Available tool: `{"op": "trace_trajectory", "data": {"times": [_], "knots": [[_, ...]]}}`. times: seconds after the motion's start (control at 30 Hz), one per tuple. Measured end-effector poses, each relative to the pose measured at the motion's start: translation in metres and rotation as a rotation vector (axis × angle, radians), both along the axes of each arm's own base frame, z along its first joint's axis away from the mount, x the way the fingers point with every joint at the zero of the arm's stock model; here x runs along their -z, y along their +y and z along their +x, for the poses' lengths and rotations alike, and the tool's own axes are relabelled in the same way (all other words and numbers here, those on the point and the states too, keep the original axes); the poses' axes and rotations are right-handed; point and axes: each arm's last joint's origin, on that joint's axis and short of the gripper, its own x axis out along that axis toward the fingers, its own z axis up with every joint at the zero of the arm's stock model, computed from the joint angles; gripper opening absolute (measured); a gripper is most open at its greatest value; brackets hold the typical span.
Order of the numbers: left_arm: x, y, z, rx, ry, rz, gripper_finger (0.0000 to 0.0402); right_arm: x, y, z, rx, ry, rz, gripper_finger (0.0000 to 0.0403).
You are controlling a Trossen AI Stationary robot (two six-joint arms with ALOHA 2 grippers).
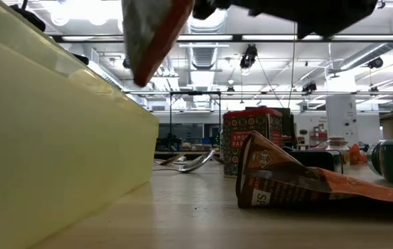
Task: Pick & Place Food Item
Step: Put the red noodle pack into the yellow bin, then put the yellow noodle pack into the yellow bin
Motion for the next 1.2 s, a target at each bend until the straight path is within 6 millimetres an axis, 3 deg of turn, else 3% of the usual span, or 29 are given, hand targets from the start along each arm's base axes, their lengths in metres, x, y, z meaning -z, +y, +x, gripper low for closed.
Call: {"op": "trace_trajectory", "data": {"times": [0.43,0.7,1.03,1.2], "knots": [[0.000,0.000,0.000,0.000,0.000,0.000,0.0010,0.049,0.008,0.059,0.095,0.095,-0.020,0.0028],[0.000,0.000,0.000,0.000,0.000,0.000,0.0010,0.054,0.009,0.066,0.095,0.125,0.031,0.0035],[0.000,0.000,0.000,-0.001,0.000,0.000,0.0010,0.057,0.008,0.064,0.095,0.165,0.023,0.0177],[0.000,0.000,0.000,0.000,0.000,0.000,0.0010,0.048,0.010,0.061,0.090,0.137,-0.007,0.0218]]}}
